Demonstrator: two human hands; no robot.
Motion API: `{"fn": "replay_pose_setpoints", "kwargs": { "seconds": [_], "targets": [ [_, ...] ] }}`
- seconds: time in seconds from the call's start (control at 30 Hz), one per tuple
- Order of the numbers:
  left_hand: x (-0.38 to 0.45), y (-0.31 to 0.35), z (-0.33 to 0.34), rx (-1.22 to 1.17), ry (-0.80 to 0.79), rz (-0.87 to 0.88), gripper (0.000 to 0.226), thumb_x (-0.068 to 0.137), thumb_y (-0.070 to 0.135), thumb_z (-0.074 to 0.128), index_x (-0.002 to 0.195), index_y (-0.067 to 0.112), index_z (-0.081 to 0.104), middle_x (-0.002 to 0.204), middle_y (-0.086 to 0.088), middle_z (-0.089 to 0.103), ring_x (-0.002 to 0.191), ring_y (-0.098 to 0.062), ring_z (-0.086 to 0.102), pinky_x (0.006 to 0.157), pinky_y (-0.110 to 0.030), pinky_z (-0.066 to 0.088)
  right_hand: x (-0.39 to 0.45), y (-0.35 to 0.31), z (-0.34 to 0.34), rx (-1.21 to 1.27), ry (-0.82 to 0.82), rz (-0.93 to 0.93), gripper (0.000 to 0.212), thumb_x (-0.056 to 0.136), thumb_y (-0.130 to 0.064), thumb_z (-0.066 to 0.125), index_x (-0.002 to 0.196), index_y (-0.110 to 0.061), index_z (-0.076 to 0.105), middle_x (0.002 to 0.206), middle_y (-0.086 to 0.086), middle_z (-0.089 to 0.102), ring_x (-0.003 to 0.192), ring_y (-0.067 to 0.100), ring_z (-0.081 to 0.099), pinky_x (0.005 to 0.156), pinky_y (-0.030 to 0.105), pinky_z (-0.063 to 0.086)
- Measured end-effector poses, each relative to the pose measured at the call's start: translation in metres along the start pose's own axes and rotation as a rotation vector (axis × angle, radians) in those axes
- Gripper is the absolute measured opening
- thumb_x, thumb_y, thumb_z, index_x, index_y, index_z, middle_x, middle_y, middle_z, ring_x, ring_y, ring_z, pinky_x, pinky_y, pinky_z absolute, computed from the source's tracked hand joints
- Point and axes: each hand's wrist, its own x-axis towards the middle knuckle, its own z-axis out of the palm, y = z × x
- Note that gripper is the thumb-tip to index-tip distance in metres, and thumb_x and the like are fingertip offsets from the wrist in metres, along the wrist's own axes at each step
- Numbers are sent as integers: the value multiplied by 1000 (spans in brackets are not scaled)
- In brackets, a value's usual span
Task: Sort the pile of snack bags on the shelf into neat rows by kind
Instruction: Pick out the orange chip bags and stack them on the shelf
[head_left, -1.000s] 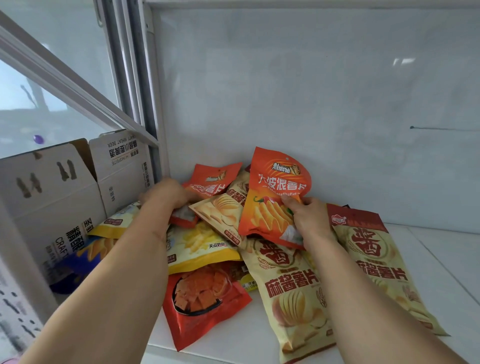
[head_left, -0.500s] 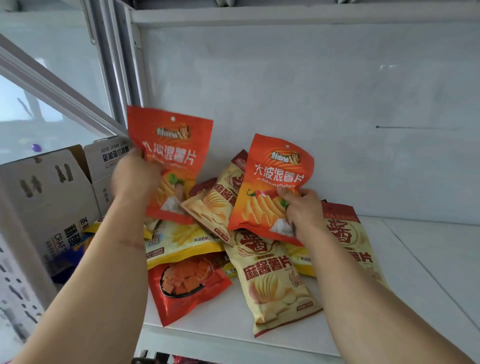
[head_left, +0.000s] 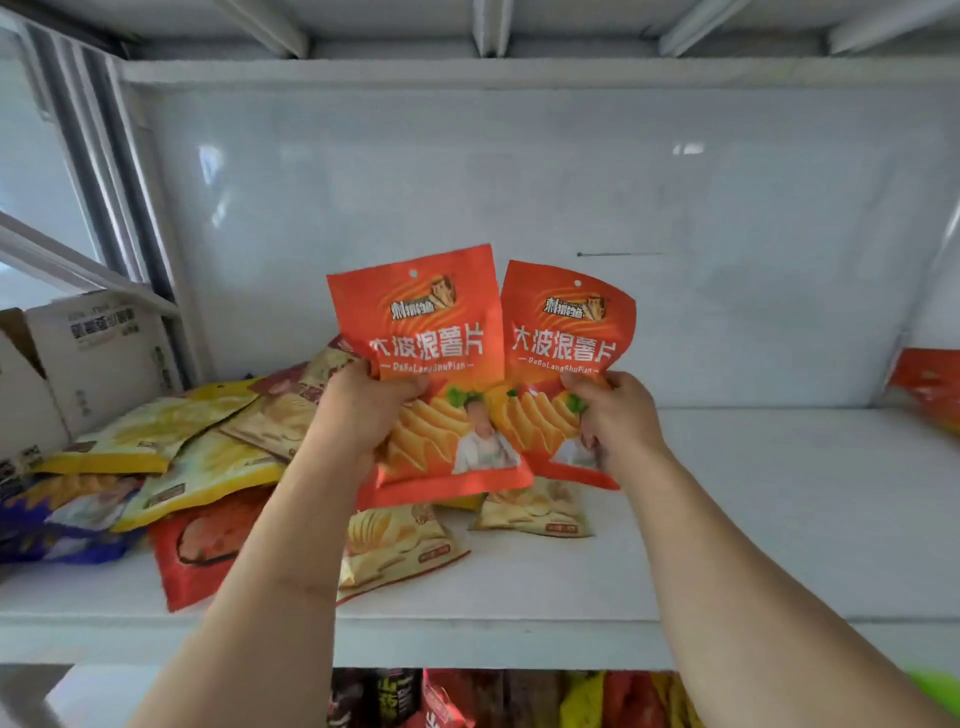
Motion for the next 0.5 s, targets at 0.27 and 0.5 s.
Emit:
{"fn": "replay_pose_setpoints", "kwargs": {
  "seconds": [0.27,0.5],
  "targets": [
    [-71,-32,147,-284,-314,-251,20,84,-6,70,103,-1,72,84,-16,77,65,-25,73,60,-33,60,4,10,-162,-33,144,23,40,77,-33,82,106,-12,64,90,6,74,61,17,68,51,26,46],
    [-100,-31,274,-290,-492,-306,27,91,2,66,118,-1,66,106,-21,75,84,-33,72,81,-44,60,24,22,-287,-38,283,48,37,79,-31,82,102,-9,62,72,7,66,38,10,53,38,21,35]
  ]
}}
